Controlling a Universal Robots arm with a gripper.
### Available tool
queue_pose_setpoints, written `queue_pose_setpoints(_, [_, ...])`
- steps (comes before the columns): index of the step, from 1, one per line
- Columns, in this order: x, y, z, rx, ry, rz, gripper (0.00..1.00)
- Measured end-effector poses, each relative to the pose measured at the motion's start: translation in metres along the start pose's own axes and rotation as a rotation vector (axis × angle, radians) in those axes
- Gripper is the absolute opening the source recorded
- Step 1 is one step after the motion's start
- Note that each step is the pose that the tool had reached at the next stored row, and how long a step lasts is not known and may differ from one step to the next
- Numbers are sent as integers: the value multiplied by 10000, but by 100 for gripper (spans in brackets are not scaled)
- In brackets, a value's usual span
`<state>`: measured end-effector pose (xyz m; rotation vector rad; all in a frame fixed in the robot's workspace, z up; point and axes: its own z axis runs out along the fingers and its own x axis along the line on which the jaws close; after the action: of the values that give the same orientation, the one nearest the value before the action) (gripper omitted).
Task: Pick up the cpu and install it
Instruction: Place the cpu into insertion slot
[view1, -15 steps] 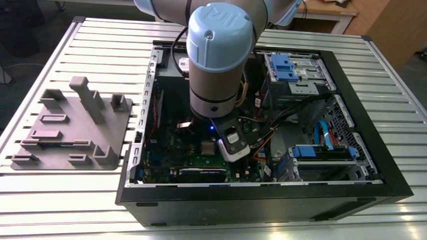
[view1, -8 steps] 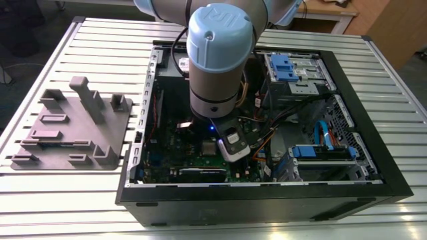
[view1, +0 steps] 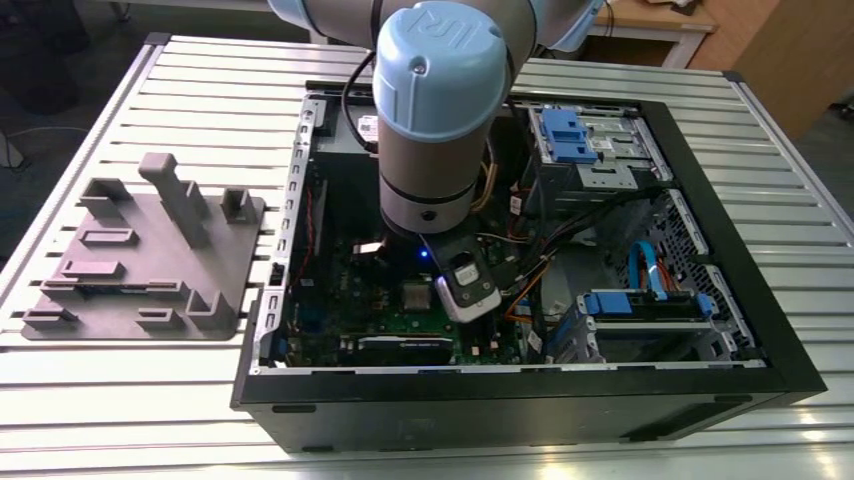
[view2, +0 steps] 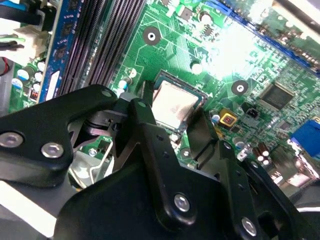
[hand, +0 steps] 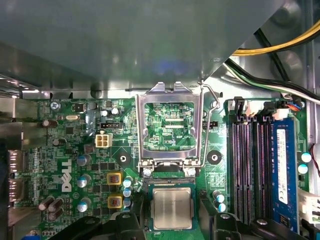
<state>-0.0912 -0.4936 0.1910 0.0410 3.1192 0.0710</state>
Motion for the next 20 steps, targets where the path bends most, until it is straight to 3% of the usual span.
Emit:
queue_pose_setpoints(10, [0, 0, -1, 3, 0, -1, 54])
queue_pose_setpoints(12, [0, -1, -1, 4, 0, -1, 53])
queue_pose_setpoints(13, [0, 0, -1, 4, 0, -1, 45])
queue_pose_setpoints(20, [0, 0, -1, 6, 0, -1, 45])
